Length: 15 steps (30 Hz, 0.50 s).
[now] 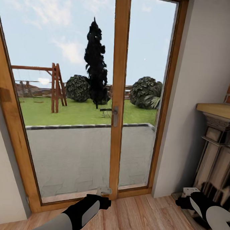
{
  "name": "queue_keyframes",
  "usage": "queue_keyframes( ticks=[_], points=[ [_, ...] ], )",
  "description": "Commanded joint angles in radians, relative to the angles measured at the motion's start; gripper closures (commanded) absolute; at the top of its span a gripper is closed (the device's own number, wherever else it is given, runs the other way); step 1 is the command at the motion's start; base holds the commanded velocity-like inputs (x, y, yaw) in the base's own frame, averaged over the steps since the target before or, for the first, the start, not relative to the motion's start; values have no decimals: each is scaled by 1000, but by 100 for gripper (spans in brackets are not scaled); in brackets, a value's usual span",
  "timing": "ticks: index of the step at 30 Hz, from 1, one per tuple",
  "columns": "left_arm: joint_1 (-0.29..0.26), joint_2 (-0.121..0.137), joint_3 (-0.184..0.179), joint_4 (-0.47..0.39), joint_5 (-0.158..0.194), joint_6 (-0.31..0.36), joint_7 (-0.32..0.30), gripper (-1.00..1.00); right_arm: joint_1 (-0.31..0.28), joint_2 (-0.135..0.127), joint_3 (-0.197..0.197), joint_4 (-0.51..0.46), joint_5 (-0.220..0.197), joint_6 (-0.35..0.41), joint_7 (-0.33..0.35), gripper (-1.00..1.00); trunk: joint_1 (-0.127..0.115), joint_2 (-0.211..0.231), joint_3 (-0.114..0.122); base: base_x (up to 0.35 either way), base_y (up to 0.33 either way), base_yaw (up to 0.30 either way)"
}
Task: Put the three can of soda from the living room inside the tash can in the kitchen.
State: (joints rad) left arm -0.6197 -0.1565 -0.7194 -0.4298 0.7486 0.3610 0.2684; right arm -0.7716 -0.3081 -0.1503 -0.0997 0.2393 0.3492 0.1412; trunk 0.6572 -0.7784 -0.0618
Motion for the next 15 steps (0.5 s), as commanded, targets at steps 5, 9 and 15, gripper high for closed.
queue_keyframes(
  ticks=[5, 9, 15],
  points=[
    [0, 0, 0, 2, 0, 0, 0, -100, 0, 1, 1, 1, 0, 0, 0, -100, -19, 35, 16, 0, 0, 0],
    [0, 0, 0, 4, 0, 0, 0, -100, 0, 1, 1, 1, 0, 0, 0, -100, -35, 63, 28, 0, 0, 0],
    [0, 0, 0, 5, 0, -2, 0, -100, 0, 1, 1, 1, 1, -1, 1, -100, -58, 105, 47, 0, 0, 0]
  ],
)
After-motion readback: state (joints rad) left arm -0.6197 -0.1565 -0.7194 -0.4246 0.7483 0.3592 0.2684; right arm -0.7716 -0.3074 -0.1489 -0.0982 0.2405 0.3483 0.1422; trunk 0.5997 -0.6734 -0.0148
